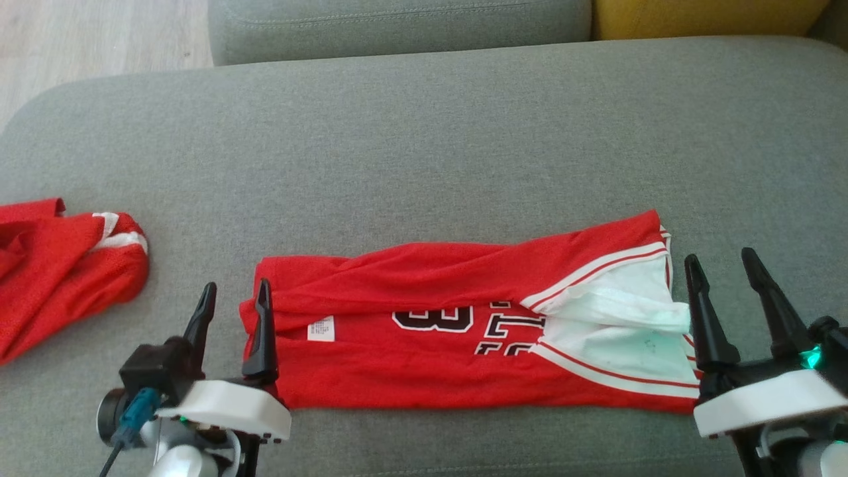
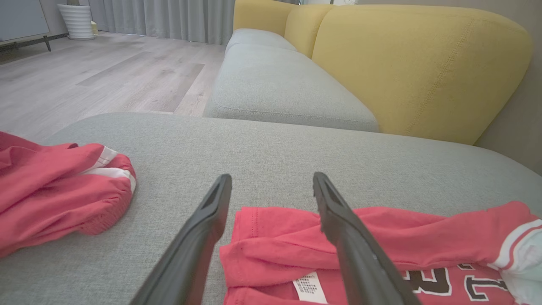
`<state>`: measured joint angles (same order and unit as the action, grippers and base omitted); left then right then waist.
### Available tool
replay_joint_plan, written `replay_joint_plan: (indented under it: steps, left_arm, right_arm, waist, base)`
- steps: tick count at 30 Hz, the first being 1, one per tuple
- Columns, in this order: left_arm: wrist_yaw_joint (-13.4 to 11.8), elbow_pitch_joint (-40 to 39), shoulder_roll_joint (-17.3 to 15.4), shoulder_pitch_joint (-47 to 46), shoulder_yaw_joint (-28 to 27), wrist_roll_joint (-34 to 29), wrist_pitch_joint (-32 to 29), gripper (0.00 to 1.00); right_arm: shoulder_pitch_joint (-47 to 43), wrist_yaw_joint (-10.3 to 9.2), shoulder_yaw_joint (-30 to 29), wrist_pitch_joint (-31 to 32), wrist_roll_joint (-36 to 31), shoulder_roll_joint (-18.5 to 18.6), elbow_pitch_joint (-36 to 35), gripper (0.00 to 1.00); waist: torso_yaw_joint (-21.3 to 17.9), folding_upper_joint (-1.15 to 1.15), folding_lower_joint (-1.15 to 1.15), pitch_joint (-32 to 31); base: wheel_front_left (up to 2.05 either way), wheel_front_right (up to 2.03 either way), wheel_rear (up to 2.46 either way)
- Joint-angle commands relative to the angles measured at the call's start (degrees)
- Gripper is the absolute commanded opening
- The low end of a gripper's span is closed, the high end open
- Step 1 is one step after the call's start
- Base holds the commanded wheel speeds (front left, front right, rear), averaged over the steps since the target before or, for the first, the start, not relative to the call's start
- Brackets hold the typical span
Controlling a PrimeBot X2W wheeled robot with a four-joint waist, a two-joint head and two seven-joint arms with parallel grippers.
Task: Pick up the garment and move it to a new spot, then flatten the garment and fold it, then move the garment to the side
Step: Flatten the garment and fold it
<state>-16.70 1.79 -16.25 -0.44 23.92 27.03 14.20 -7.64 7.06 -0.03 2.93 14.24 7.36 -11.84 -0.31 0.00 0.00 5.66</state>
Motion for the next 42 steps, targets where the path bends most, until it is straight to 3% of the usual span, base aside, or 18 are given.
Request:
replay_joint_plan:
  steps: [1, 9, 18, 26, 35, 36, 37, 42]
  left_arm:
    - [-0.4, -2.3, -1.4, -1.9, -1.8, -0.3, 0.2, 1.00]
    - [-0.4, -2.7, -1.7, -2.8, -1.4, -0.6, -0.1, 1.00]
    - [0.9, -2.7, -0.6, -5.9, -0.8, -0.6, 0.2, 1.00]
    - [2.4, -0.7, 0.8, -9.1, 0.1, -1.1, 0.5, 1.00]
    - [3.4, 1.0, 2.0, -10.0, -0.8, -1.5, 0.7, 1.00]
    - [3.5, 1.1, 2.1, -10.1, -0.9, -1.5, 0.7, 1.00]
    - [3.5, 1.2, 2.2, -10.2, -1.0, -1.6, 0.7, 1.00]
    - [4.0, 1.3, 2.4, -10.5, -1.5, -2.0, 0.8, 1.00]
  right_arm:
    - [1.1, 0.43, 1.3, -0.6, 0.4, 0.4, -1.6, 1.00]
    - [2.6, 0.43, 1.4, -0.8, 2.9, 0.7, 0.8, 1.00]
    - [11.6, 0.43, 1.6, -0.4, 6.1, 5.2, 12.3, 1.00]
    - [15.3, 0.43, 2.2, 10.7, 8.4, 7.4, 24.4, 1.00]
    - [13.9, 0.43, 1.5, 23.9, 11.4, 5.4, 26.2, 0.98]
    - [13.7, 0.43, 1.4, 25.2, 11.9, 5.2, 26.0, 0.43]
    - [13.5, 0.43, 1.2, 26.0, 11.9, 5.2, 25.6, 0.00]
    - [13.2, 0.43, 0.5, 26.4, 12.8, 5.1, 22.6, 0.00]
  waist:
    - [0.1, 0.00, 0.00, 0.1]
    - [0.2, 0.00, 0.00, 1.0]
    - [1.3, 0.00, 0.00, 4.0]
    - [3.1, 0.00, 0.00, 7.4]
    - [3.2, 0.00, 0.00, 8.4]
    - [3.2, 0.00, 0.00, 8.4]
    - [3.2, 0.00, 0.00, 8.3]
    - [3.2, 0.00, 0.00, 8.2]
  base:
    - [0.00, 0.00, 0.00]
    - [0.00, 0.00, 0.00]
    - [0.00, 0.00, 0.00]
    - [0.00, 0.00, 0.00]
    - [0.00, 0.00, 0.00]
    - [0.00, 0.00, 0.00]
    - [0.00, 0.00, 0.00]
    - [0.00, 0.00, 0.00]
